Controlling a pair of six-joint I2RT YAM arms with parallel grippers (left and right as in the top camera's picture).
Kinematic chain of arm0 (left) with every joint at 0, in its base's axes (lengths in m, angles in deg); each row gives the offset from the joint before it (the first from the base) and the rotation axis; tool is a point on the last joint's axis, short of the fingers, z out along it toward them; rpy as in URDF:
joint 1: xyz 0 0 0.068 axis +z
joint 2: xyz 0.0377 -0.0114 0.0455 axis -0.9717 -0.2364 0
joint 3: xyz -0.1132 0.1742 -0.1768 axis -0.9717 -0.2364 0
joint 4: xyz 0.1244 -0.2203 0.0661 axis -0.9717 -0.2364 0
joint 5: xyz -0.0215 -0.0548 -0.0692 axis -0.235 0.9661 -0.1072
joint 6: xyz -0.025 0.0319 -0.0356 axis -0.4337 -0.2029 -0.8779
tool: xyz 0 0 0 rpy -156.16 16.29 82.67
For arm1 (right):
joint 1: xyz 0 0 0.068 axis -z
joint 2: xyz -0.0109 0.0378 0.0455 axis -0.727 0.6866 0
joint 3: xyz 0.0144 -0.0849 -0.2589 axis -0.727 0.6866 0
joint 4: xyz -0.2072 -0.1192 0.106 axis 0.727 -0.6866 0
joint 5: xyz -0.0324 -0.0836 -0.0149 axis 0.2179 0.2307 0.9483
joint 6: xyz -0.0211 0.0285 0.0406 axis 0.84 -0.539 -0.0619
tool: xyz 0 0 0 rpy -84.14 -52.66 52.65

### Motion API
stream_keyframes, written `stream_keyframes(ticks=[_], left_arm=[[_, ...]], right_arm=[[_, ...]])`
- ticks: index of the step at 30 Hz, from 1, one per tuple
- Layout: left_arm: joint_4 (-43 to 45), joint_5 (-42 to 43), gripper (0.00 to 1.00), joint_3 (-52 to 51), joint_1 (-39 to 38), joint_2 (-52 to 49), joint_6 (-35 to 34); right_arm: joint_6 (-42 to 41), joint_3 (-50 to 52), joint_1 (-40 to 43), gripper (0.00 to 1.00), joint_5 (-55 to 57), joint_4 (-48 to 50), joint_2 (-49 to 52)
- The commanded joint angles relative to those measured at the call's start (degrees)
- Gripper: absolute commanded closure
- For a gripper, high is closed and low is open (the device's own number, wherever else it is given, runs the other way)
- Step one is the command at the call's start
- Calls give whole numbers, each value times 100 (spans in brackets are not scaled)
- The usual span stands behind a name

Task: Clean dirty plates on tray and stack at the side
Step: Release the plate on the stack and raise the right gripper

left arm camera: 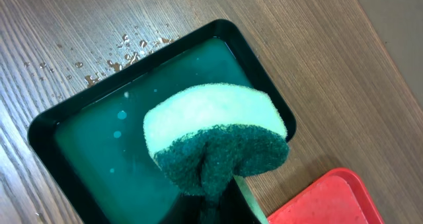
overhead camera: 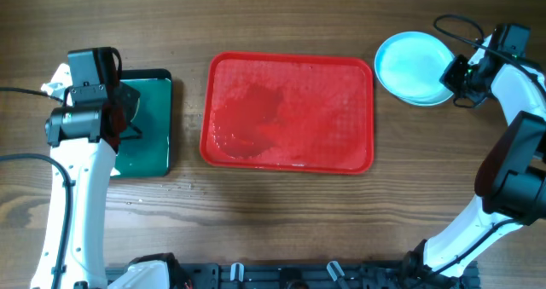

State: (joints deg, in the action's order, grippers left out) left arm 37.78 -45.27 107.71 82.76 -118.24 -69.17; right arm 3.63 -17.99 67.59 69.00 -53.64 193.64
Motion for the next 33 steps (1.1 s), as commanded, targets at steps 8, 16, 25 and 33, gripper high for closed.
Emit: stream_keyframes(ticks=[8, 16, 25, 33], left_arm=[[4, -37, 96, -44, 24, 98, -87], [7, -37, 96, -44, 24, 98, -90], [48, -33, 96, -46, 22, 72, -92], [518, 243, 96, -262, 24, -398, -52]], right_arm=[[-284, 39, 28, 95, 721, 2, -83], [-256, 39, 28, 40, 269, -39, -83], [-417, 39, -173, 25, -1370, -210, -664], [-280, 39, -1414, 24, -931, -507, -2050]])
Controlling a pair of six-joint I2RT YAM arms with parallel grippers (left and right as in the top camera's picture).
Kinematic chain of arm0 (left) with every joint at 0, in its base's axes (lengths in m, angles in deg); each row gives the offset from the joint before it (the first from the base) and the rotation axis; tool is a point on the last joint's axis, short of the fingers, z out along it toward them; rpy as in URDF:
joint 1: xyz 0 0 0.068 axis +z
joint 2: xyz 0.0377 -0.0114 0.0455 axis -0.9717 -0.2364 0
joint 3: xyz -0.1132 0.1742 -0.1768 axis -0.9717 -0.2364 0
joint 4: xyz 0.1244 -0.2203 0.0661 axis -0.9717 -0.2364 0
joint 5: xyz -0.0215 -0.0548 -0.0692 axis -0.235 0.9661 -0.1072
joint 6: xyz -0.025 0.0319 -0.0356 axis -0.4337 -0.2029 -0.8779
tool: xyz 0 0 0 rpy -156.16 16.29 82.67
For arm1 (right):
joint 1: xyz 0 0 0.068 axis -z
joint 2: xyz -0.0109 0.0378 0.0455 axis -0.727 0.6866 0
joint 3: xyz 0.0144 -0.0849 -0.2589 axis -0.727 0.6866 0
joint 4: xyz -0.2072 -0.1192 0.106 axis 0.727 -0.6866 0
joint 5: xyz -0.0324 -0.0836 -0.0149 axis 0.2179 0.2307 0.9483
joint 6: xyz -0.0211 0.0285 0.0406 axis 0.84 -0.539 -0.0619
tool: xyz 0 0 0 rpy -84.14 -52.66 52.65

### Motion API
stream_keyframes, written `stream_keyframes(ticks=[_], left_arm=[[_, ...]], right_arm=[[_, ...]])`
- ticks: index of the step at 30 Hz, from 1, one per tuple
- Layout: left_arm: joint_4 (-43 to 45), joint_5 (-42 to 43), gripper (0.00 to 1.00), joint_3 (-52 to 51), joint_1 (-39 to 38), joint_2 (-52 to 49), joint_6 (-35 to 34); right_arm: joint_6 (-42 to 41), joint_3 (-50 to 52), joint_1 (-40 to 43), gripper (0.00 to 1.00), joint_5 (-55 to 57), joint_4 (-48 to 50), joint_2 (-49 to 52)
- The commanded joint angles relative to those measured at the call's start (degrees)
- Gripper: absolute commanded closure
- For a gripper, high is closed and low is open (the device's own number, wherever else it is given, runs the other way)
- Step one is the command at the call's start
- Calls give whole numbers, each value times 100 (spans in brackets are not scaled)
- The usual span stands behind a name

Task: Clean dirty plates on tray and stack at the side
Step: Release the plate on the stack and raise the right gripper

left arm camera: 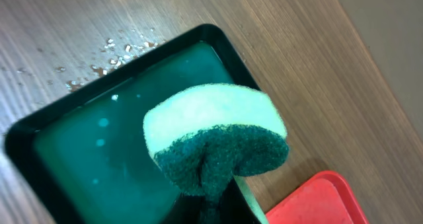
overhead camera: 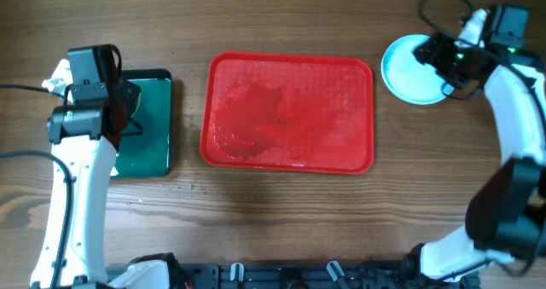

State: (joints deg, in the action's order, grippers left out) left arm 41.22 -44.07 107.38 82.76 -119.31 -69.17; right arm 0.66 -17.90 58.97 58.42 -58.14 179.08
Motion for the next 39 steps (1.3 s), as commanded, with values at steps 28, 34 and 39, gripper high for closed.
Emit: stream_keyframes(ticks=[28, 34, 39], left_arm=[[1086, 428, 47, -269, 623, -2514, -46], [953, 433, 43, -267, 621, -1746, 260], [645, 671, 30, -269, 621, -647, 271]], right_arm=[[-133, 31, -2728, 4, 31, -275, -804], [-127, 31, -2752, 4, -107, -275, -957], [107, 31, -2953, 4, -109, -282, -1364]])
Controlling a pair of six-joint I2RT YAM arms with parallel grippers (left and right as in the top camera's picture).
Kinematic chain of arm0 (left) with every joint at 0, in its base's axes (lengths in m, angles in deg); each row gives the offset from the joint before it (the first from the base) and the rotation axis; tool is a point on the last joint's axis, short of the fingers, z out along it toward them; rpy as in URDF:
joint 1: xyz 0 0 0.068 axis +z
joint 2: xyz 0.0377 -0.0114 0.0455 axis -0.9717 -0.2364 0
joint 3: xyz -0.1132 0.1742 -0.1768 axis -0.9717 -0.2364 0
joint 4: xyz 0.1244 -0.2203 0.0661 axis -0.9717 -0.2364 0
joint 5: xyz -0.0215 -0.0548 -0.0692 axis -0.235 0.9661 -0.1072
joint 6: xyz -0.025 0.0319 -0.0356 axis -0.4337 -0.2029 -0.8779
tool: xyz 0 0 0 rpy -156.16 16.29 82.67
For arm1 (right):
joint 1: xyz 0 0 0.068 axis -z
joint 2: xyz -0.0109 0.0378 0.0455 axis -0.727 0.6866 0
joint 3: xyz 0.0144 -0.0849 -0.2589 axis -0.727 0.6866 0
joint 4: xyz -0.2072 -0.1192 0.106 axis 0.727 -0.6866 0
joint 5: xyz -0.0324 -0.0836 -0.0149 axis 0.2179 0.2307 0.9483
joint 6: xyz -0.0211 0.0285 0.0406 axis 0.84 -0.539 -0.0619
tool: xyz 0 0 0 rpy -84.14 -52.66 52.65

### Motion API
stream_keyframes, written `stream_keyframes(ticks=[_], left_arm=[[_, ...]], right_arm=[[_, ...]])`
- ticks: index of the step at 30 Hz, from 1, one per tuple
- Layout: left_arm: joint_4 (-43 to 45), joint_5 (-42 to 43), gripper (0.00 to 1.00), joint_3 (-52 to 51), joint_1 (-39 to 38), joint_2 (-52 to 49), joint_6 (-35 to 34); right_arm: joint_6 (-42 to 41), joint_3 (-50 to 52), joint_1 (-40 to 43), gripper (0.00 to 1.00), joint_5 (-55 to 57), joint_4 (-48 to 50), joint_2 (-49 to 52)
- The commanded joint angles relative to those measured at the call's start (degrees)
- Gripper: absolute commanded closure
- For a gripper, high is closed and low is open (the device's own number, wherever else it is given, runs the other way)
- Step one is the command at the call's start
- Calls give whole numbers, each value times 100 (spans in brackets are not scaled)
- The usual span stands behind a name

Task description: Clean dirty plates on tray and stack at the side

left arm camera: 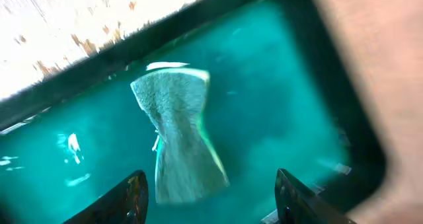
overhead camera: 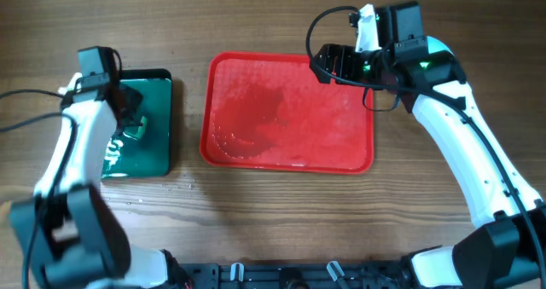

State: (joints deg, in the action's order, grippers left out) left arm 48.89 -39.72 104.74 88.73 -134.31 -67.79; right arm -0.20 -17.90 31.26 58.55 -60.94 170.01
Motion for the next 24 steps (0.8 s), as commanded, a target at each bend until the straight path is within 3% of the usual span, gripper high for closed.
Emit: stream_keyframes(ticks=[1, 2, 3, 13, 24], left_arm=[[-168, 372, 22, -4, 24, 1032, 133], [-210, 481, 3, -4, 24, 1187, 133], [-247, 560, 0, -4, 24, 1340, 133], [-420, 592, 0, -4, 24, 1497, 111], [-420, 592, 0, -4, 24, 1495, 111]], right_arm=[[282, 31, -264, 4, -125, -15, -562], [313, 31, -365, 4, -63, -46, -675], [380, 31, -494, 4, 52, -98, -813], [1469, 31, -2208, 1, 1790, -693, -2127], [1606, 31, -2330, 0, 1742, -706, -2061]])
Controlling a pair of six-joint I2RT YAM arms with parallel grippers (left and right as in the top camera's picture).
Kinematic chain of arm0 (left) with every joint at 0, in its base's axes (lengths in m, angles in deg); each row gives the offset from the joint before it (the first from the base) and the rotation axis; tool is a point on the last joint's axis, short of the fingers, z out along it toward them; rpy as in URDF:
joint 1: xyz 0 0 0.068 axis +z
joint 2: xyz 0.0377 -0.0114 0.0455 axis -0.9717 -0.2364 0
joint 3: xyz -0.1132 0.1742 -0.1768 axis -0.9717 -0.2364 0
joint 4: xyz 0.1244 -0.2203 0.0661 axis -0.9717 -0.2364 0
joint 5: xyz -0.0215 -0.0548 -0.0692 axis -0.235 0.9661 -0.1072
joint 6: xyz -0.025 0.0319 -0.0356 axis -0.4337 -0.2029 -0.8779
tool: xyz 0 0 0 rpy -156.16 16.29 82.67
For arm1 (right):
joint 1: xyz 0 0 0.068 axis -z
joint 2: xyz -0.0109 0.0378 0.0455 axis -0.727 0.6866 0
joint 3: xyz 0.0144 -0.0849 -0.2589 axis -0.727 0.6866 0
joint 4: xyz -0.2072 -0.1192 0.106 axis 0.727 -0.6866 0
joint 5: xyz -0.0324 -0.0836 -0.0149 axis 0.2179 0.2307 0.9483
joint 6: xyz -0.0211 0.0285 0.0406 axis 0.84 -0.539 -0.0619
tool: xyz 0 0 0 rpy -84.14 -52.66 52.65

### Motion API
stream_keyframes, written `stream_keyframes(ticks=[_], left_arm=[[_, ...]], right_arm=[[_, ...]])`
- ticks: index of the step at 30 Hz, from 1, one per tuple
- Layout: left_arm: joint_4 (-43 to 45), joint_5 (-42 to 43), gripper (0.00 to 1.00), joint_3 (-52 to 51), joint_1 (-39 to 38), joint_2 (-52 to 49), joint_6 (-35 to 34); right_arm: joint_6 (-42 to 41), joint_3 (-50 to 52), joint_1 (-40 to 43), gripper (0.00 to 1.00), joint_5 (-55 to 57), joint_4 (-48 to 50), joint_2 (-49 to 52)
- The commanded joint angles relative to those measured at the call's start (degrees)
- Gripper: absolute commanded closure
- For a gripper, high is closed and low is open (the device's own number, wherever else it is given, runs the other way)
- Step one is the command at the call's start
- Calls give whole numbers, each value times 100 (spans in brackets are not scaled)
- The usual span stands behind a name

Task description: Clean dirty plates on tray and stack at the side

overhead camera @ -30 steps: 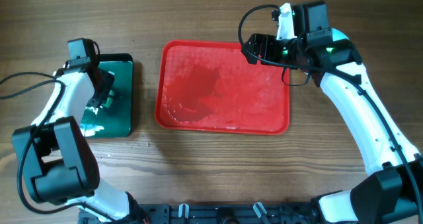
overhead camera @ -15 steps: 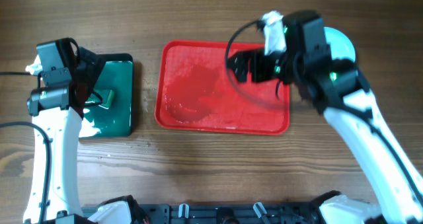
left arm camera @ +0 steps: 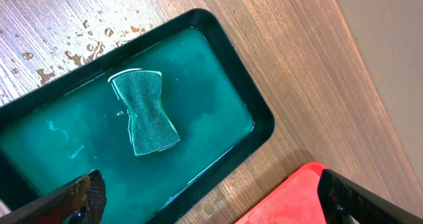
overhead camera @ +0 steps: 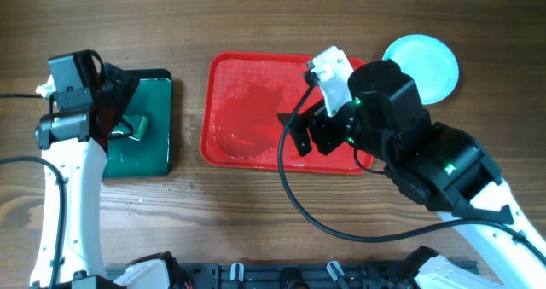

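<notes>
The green sponge (left arm camera: 142, 113) lies pinched in the water of the dark green basin (left arm camera: 264, 121), loose from my left gripper (left arm camera: 218, 207), which hangs open and wide above the basin's edge. Overhead, the sponge (overhead camera: 139, 125) sits in the basin (overhead camera: 166, 84) just right of my left gripper (overhead camera: 119, 114). The red tray (overhead camera: 256, 76) holds no plate and shows a wet smear. A light blue plate (overhead camera: 426, 63) rests on the table at the back right. My right gripper (overhead camera: 296, 134) is raised over the tray's middle; its jaws are not readable.
Water drops (left arm camera: 66, 52) spot the wood beside the basin. The red tray's corner (left arm camera: 297, 197) shows in the left wrist view. My right arm (overhead camera: 409, 153) bulks large over the tray's right side and the table in front of it.
My left gripper has risen from low in the basin, leaving the sponge in the water. My right arm has moved from the tray's back right corner to above its middle, uncovering the blue plate.
My left gripper held the sponge above the basin while my right gripper was at the blue plate at the back right, twice over. Then the sponge lay in the water with the left gripper open, and the right arm was off the plate. Now both are clear.
</notes>
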State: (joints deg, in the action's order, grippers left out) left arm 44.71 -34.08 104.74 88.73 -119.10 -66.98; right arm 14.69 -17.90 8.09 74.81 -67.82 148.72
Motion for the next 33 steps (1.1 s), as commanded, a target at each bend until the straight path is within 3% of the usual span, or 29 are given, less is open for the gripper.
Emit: stream_keyframes(ticks=[1, 23, 33], left_arm=[[-2, 28, 0, -4, 24, -24, 31], [-2, 28, 0, -4, 24, -26, 31], [-2, 28, 0, -4, 24, -26, 31]], right_arm=[[118, 31, -13, 0, 116, -13, 83], [122, 31, -13, 0, 52, -527, 197], [734, 48, 114, 0, 203, -476, 175]])
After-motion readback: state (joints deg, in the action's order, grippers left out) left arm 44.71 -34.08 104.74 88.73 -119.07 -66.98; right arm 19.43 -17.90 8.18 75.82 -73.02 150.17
